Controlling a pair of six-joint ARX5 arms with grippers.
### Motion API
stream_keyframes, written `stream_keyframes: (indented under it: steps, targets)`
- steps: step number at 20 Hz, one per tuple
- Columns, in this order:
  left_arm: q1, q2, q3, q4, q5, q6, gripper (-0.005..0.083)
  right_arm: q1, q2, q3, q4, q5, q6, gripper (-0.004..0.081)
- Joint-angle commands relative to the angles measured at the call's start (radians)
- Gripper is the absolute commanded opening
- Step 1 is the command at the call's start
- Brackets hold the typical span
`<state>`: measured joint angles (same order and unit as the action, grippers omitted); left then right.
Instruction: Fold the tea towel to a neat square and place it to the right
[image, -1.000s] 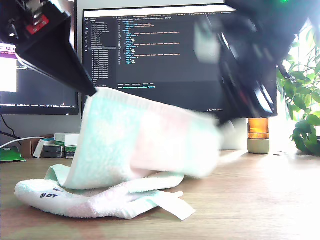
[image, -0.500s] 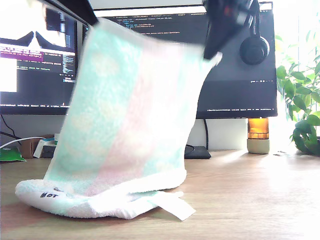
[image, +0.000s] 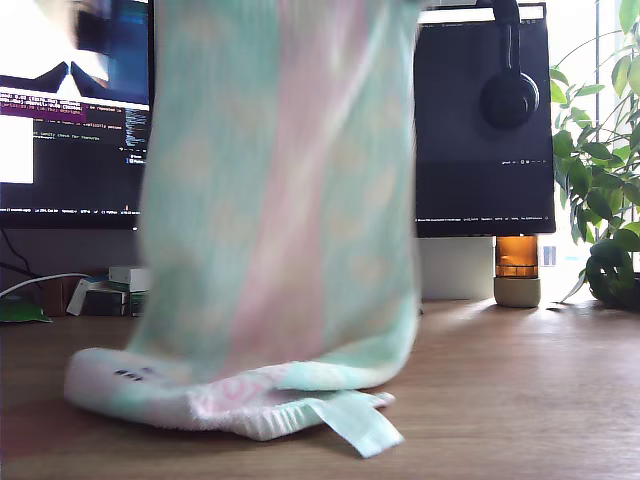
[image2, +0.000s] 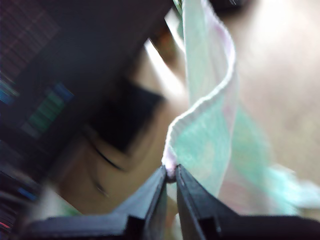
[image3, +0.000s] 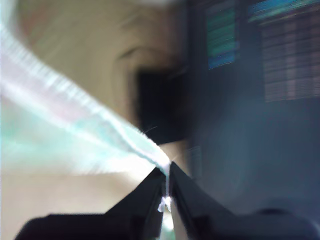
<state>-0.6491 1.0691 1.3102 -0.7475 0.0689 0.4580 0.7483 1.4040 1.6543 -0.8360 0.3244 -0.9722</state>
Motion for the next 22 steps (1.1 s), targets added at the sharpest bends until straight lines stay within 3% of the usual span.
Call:
stream_keyframes:
  steps: [1,5,12,16,19,22]
  targets:
    - [0.033,0.034,-0.011,0.016,-0.003,0.034,-0.0024,0.008,0.01,-0.014,0.045,0.002,0.004,-0.0012]
    - [0.112,0.086,-0.011,0.143,0.003,0.135,-0.0024,-0.015,0.063,-0.01,0.219,0.08,-0.023,-0.0012]
    - [0.27,0.273,0.032,0.454,0.114,0.175,-0.0024,-0.122,0.22,0.076,0.546,0.086,-0.059,-0.0012]
    - [0.328,0.378,0.183,0.465,0.134,0.205,-0.0024,-0.164,0.292,0.201,0.662,0.067,-0.084,-0.0012]
    - [0.36,0.418,0.339,0.443,0.161,0.196,-0.0024,-0.173,0.32,0.307,0.667,0.043,-0.079,-0.0012]
    - [0.366,0.424,0.407,0.386,0.204,0.178,-0.0024,-0.173,0.321,0.334,0.654,0.033,-0.071,-0.0012]
